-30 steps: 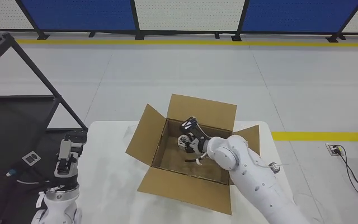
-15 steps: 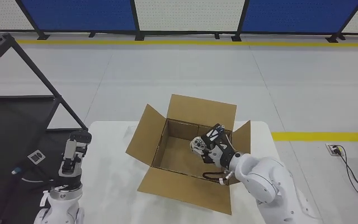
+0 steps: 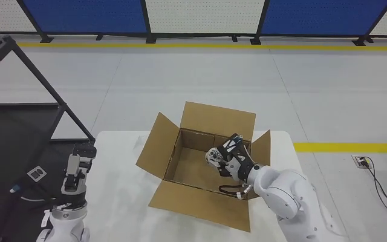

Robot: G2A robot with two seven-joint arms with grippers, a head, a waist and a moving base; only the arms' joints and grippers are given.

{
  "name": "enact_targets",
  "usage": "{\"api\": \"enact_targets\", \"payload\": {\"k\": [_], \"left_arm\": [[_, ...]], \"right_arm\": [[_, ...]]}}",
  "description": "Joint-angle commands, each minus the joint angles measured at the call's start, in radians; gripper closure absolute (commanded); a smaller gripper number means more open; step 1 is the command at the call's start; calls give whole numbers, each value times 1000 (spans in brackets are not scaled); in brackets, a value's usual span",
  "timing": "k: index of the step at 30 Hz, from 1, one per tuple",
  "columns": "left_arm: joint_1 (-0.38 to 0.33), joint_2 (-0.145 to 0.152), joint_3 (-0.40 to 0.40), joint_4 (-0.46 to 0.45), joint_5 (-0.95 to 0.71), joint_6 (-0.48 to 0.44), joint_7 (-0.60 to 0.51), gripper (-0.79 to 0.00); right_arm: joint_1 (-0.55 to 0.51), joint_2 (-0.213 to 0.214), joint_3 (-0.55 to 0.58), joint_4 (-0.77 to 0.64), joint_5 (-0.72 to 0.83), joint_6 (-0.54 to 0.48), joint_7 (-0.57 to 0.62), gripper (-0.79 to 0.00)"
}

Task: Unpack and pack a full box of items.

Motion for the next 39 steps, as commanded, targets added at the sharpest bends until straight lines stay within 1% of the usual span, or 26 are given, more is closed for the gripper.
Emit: {"api": "enact_targets", "payload": {"k": [1,4,7,12,17,21,25,28,30,32,34,36,39], "left_arm": [[4,0,-2,1,0,2,1,-785],[7,0,-4,3,0,5,4,-785],[8,-1,-2,6,2,7,3,-785],[0,-1,11,7,3,9,-11,-785],[-12,-2,29,10,5,14,-28,-785],[-24,-2,42,17,11,18,-37,-785],[-35,-3,53,21,13,21,-45,-785],[-43,-3,64,23,17,22,-52,-785],[-48,-3,69,24,20,23,-55,-785],[-53,-4,75,26,22,23,-57,-785],[-57,-4,80,28,25,23,-59,-785],[-61,-4,84,29,27,23,-59,-785],[-63,-5,87,30,30,24,-58,-785]], "right_arm": [[-15,2,0,-31,-9,-14,-20,0],[-54,11,32,-123,-14,-29,-24,0],[-117,24,110,-232,19,-59,-18,0],[-253,47,287,-414,118,-115,-15,0],[-400,64,495,-551,219,-164,-44,0],[-532,70,696,-597,338,-208,-112,0],[-674,72,892,-584,437,-271,-147,0],[-759,72,981,-559,474,-295,-151,0],[-806,73,1010,-538,487,-314,-140,0],[-839,74,1014,-519,485,-327,-122,0],[-855,79,1000,-504,433,-323,-76,0],[-852,84,956,-485,395,-314,-36,0],[-812,93,872,-439,336,-287,9,0]]}}
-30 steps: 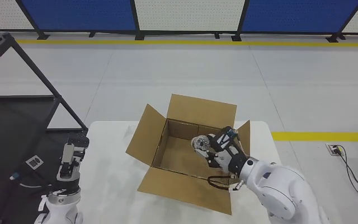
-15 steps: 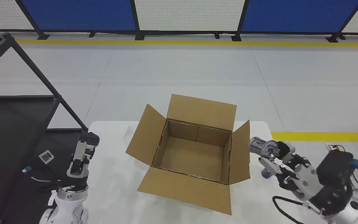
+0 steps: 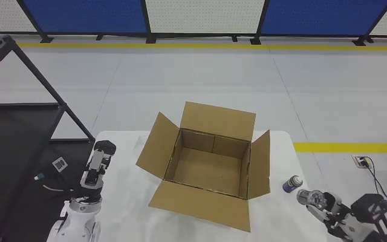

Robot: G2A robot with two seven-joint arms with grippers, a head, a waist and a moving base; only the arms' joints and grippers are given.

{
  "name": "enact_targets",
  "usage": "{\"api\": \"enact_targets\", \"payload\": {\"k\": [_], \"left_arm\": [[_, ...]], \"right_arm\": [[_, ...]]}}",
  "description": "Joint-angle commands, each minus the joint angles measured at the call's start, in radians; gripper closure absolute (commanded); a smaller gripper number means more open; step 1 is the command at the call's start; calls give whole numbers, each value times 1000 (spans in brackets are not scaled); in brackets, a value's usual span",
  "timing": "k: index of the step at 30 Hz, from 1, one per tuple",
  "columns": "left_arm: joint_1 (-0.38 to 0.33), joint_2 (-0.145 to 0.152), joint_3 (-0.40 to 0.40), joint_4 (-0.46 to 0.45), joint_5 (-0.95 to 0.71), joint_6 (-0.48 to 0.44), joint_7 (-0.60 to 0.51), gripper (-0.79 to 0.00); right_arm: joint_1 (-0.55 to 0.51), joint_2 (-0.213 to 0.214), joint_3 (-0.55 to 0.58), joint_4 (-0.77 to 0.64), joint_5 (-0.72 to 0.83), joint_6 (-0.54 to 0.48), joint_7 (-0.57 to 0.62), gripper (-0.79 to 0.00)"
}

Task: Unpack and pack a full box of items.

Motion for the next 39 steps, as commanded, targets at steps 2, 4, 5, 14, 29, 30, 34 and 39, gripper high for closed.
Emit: {"api": "enact_targets", "payload": {"k": [2,4,5,14,29,30,34,39], "left_arm": [[-1,0,1,1,2,0,2,-785],[0,0,-2,2,6,1,8,-785],[1,0,-4,2,7,4,12,-785],[9,-2,-10,5,14,6,40,-785],[6,-2,-10,5,21,4,48,-785],[7,-2,-11,5,21,4,49,-785],[9,-2,-15,3,22,4,51,-785],[10,-2,-16,2,22,4,52,-785]], "right_arm": [[54,8,-105,60,-28,17,46,0],[100,14,-169,100,-75,32,91,0],[121,16,-202,125,-85,38,102,0],[259,28,-357,283,-282,135,136,0],[328,36,-457,401,-357,199,62,0],[333,37,-461,408,-358,200,60,0],[350,40,-479,430,-375,206,61,0],[366,44,-498,454,-395,220,63,-55]]}}
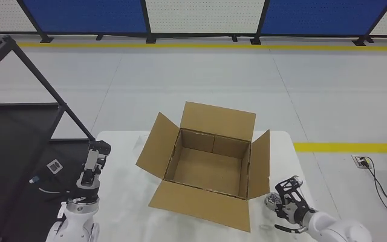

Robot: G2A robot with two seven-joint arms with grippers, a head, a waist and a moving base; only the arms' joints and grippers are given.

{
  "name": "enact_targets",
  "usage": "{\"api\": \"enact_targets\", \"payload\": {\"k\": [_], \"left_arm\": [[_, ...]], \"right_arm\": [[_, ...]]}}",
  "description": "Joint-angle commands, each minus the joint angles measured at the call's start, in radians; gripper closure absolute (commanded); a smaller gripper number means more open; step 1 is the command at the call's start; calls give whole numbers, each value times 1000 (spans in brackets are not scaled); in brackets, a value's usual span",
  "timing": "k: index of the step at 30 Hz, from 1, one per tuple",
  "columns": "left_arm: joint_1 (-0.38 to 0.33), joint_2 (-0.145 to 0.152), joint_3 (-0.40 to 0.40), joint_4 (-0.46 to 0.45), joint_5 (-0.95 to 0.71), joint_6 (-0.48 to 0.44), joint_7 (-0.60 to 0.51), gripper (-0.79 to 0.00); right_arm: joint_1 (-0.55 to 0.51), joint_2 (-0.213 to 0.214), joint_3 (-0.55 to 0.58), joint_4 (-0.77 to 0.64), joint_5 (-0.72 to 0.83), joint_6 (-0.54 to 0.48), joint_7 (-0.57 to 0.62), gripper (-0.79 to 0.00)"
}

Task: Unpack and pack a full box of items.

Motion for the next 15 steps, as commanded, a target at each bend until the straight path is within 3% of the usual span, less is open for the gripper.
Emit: {"api": "enact_targets", "payload": {"k": [1,2,4,6,9,12,13,15], "left_arm": [[0,0,0,-1,-1,1,1,-785],[1,0,0,-1,0,1,2,-785],[2,0,0,-2,0,1,2,-785],[2,0,-1,-2,1,0,3,-785],[4,0,-2,-4,3,-1,4,-785],[5,-1,-2,-4,3,-1,4,-785],[6,-1,-1,-4,4,-1,4,-785],[6,-1,1,-4,6,-1,4,-785]], "right_arm": [[5,1,-4,9,-2,2,-1,-83],[6,2,-6,14,0,5,0,-135],[10,3,-9,22,9,4,3,-348],[12,5,-10,30,14,3,4,-422],[10,7,-6,34,32,7,-3,-650],[0,10,3,25,48,5,-9,-723],[-4,11,7,19,51,4,-9,-785],[-13,14,17,7,57,4,-12,-785]]}}
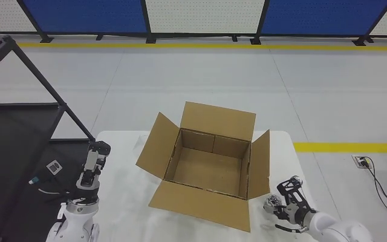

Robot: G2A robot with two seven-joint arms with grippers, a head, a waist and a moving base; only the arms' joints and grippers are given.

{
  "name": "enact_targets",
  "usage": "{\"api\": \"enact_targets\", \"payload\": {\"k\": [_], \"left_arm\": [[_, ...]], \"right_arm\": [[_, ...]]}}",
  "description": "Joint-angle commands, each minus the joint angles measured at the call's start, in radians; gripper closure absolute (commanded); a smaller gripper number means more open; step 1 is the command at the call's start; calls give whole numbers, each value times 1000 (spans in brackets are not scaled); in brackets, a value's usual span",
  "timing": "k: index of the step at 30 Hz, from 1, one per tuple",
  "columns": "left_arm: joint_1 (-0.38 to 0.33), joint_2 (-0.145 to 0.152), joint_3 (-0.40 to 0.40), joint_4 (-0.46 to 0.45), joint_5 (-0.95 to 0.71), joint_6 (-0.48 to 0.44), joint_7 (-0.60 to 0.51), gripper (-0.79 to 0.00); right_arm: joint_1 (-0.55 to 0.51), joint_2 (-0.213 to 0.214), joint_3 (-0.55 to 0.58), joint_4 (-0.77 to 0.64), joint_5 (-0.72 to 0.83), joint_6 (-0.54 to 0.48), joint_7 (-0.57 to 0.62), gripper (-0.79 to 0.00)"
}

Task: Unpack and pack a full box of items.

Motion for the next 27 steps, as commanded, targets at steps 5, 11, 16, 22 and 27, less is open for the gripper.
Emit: {"api": "enact_targets", "payload": {"k": [5,11,16,22,27], "left_arm": [[0,0,2,0,3,1,-3,-785],[-7,-1,15,-6,14,6,-14,-785],[-13,-3,35,-9,28,12,-5,-785],[-31,-13,79,-6,64,31,60,-785],[-60,-25,124,0,132,56,149,-785]], "right_arm": [[-62,10,80,-103,8,19,-42,-785],[-158,19,240,-318,57,21,-119,-785],[-179,25,351,-421,140,-21,-180,-785],[-94,44,390,-457,240,-152,-159,-785],[-1,62,360,-416,341,-251,-107,-785]]}}
